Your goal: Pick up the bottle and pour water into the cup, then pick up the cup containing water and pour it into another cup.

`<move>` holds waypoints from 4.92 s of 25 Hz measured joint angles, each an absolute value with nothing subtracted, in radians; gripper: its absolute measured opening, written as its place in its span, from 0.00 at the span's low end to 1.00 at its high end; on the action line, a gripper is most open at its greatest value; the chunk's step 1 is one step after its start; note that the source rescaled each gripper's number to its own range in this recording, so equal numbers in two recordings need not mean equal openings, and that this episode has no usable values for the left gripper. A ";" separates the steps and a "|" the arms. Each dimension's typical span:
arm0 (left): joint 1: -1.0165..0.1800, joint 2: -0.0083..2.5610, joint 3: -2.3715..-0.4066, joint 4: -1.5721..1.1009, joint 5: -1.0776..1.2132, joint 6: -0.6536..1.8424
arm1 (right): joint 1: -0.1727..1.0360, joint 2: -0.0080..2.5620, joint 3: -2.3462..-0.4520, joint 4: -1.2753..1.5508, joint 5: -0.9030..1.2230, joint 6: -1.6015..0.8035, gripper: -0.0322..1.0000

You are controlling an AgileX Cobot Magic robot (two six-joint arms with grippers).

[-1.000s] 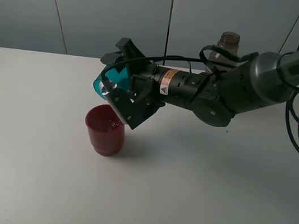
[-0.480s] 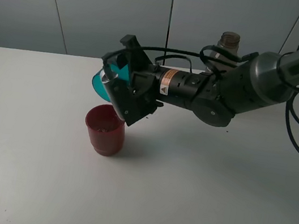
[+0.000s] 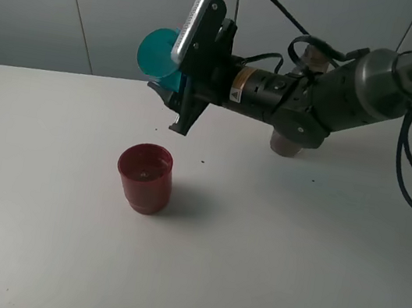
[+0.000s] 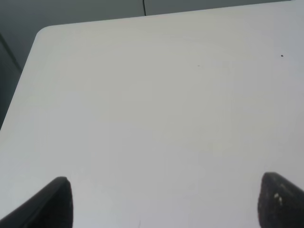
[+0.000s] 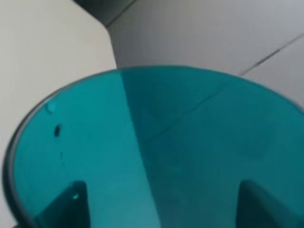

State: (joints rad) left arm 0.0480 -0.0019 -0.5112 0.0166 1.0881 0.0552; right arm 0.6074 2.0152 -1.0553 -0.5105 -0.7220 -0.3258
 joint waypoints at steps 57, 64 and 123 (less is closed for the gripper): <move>0.048 -0.002 -0.511 0.017 1.088 0.057 | 0.510 2.265 -1.062 -0.484 -0.722 0.056 0.50; 0.048 -0.002 -0.511 0.017 1.088 0.057 | 0.510 2.140 -1.062 -0.476 -0.707 0.041 0.50; 0.048 -0.002 -0.511 0.017 1.088 0.057 | 0.162 0.001 -0.512 0.000 1.099 0.000 0.50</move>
